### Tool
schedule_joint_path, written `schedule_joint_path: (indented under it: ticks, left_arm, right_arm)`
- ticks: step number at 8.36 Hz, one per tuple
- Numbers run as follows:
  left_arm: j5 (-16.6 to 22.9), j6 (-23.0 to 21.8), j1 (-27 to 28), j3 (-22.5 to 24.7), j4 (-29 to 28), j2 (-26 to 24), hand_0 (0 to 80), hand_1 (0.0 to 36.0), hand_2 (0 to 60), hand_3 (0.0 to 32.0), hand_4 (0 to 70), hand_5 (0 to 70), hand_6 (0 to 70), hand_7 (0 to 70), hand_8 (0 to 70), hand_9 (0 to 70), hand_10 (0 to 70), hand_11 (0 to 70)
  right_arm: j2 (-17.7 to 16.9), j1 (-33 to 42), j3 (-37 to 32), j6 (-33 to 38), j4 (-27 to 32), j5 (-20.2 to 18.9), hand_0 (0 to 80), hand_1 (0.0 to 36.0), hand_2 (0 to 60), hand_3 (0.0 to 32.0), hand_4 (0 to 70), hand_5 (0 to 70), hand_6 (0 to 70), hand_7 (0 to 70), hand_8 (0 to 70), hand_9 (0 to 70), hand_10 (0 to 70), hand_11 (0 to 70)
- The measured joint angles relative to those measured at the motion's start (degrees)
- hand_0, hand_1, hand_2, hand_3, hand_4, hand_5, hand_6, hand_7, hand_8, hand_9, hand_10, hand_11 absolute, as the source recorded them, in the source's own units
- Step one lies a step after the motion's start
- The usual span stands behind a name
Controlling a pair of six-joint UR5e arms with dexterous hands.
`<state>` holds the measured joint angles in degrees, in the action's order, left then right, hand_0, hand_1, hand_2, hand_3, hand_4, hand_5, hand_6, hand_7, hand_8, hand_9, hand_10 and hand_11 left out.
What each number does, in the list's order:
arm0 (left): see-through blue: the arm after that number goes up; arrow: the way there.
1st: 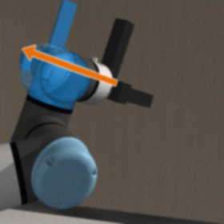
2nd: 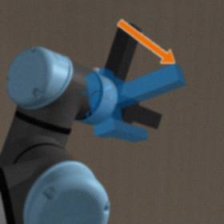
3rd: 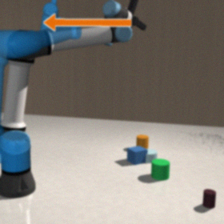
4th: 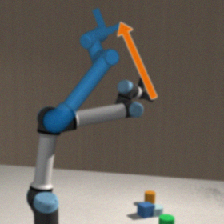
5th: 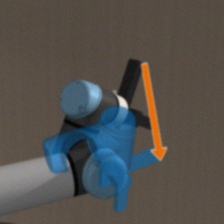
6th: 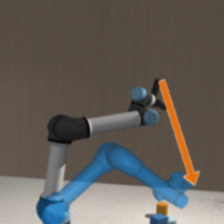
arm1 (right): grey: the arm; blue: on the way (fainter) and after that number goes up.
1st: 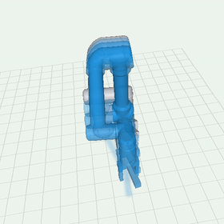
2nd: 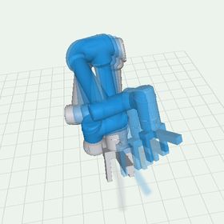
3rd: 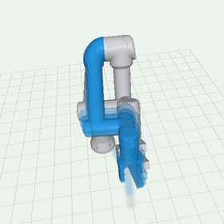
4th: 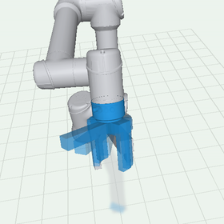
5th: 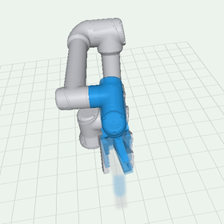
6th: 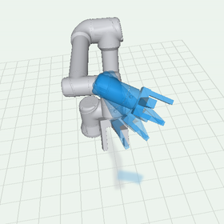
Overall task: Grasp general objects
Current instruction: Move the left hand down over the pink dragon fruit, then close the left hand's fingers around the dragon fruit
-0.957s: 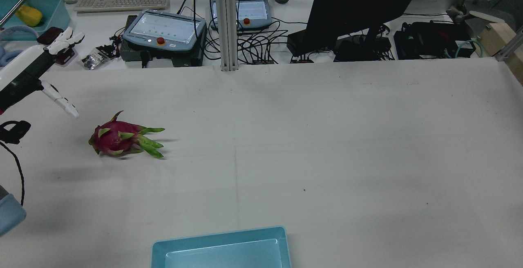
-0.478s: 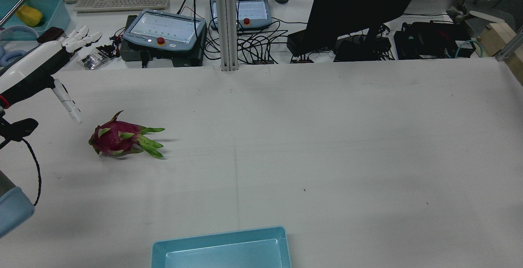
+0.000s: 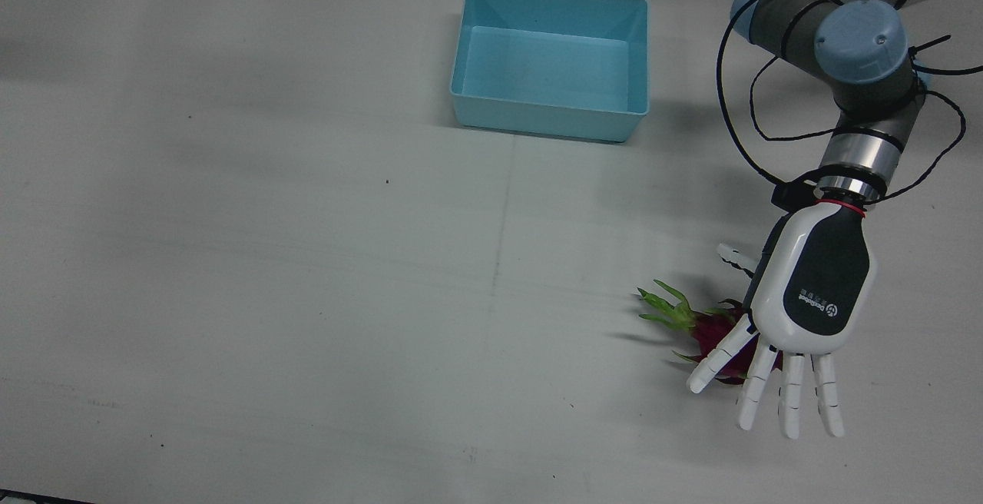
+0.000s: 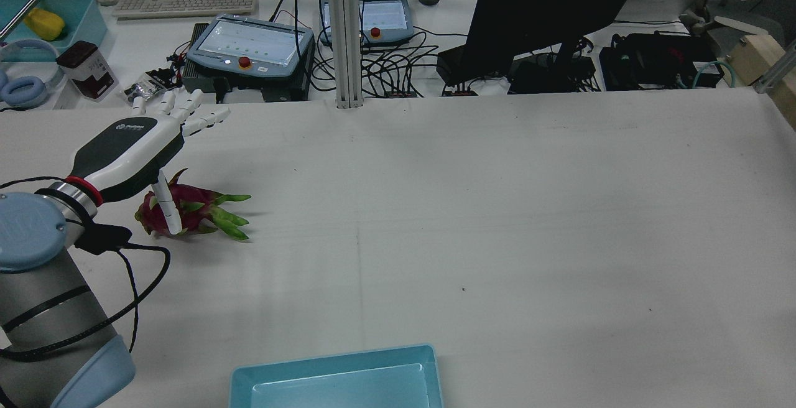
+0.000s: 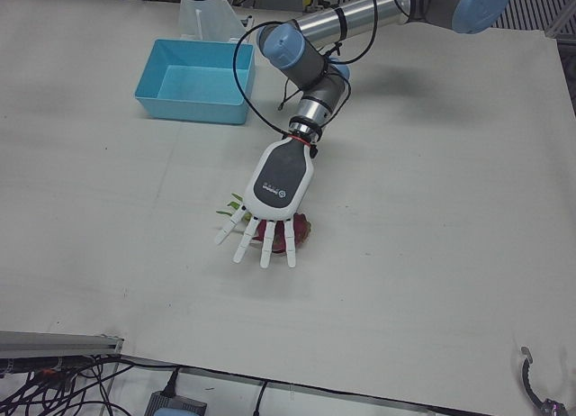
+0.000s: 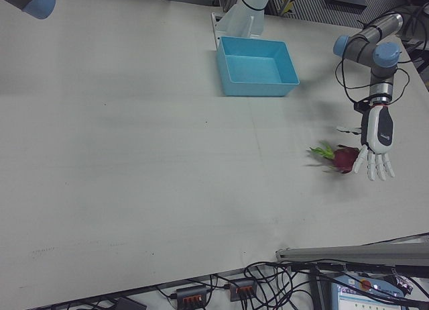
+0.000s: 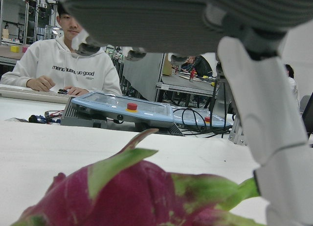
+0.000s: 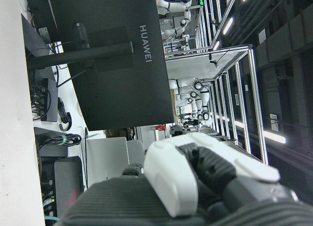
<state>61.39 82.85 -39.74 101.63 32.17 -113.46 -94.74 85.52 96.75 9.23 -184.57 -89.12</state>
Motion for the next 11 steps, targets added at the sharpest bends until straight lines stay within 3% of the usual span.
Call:
schedule_joint_path:
  ticks: [3, 4, 6, 7, 8, 9, 10, 11]
  left_arm:
    - [-0.45, 0.09, 0.60, -4.06, -3.97, 1.14, 45.1, 8.7, 2.5, 28.0, 0.2, 0.0, 0.0, 0.0, 0.0, 0.0, 0.0, 0.0]
    - [-0.47, 0.03, 0.63, -5.13, -4.67, 1.14, 43.8, 7.8, 2.5, 23.8, 1.6, 0.0, 0.0, 0.0, 1.1, 0.0, 0.0, 0.0]
    - [-0.48, -0.04, 0.66, -8.04, -6.82, 1.05, 43.7, 7.9, 4.0, 18.8, 3.3, 0.0, 0.0, 0.0, 1.5, 0.0, 0.0, 0.0]
    - [-0.48, -0.05, 0.72, -9.62, -7.89, 0.97, 44.2, 8.2, 4.6, 15.0, 2.3, 3.0, 0.0, 0.0, 1.4, 0.0, 0.0, 0.0]
    - [-0.55, -0.06, 0.72, -10.80, -8.67, 0.93, 45.3, 9.3, 6.6, 5.6, 0.0, 40.7, 0.0, 0.0, 0.9, 0.0, 0.0, 0.0]
    - [-0.70, 0.00, 0.72, -11.44, -9.23, 0.93, 44.2, 8.5, 7.1, 0.2, 0.0, 70.0, 0.0, 0.0, 1.8, 0.0, 0.0, 0.0]
    - [-1.50, 0.06, 0.75, -11.76, -9.58, 0.94, 44.1, 9.6, 12.1, 0.0, 0.0, 70.0, 0.0, 0.0, 2.1, 0.0, 0.0, 0.0]
    - [-2.28, 0.15, 0.86, -11.92, -9.74, 0.93, 42.6, 14.5, 34.8, 0.0, 0.0, 70.0, 1.1, 0.0, 2.2, 0.0, 0.0, 0.0]
  right_arm:
    - [0.00, -0.02, -0.06, 0.00, 0.00, 0.00, 0.0, 0.0, 0.0, 0.0, 0.0, 0.0, 0.0, 0.0, 0.0, 0.0, 0.0, 0.0]
    - [0.00, -0.01, -0.06, 0.00, 0.00, 0.00, 0.0, 0.0, 0.0, 0.0, 0.0, 0.0, 0.0, 0.0, 0.0, 0.0, 0.0, 0.0]
    - [0.00, -0.02, -0.06, 0.00, 0.00, 0.00, 0.0, 0.0, 0.0, 0.0, 0.0, 0.0, 0.0, 0.0, 0.0, 0.0, 0.0, 0.0]
    - [0.00, -0.05, -0.07, 0.00, 0.00, 0.03, 0.0, 0.0, 0.0, 0.0, 0.0, 0.0, 0.0, 0.0, 0.0, 0.0, 0.0, 0.0]
    - [0.00, -0.07, -0.07, 0.00, 0.00, 0.03, 0.0, 0.0, 0.0, 0.0, 0.0, 0.0, 0.0, 0.0, 0.0, 0.0, 0.0, 0.0]
    - [0.00, -0.05, -0.06, 0.00, 0.00, 0.02, 0.0, 0.0, 0.0, 0.0, 0.0, 0.0, 0.0, 0.0, 0.0, 0.0, 0.0, 0.0]
    - [0.00, -0.03, -0.06, 0.00, 0.00, 0.01, 0.0, 0.0, 0.0, 0.0, 0.0, 0.0, 0.0, 0.0, 0.0, 0.0, 0.0, 0.0]
    - [0.00, -0.01, -0.07, 0.00, 0.00, 0.03, 0.0, 0.0, 0.0, 0.0, 0.0, 0.0, 0.0, 0.0, 0.0, 0.0, 0.0, 0.0]
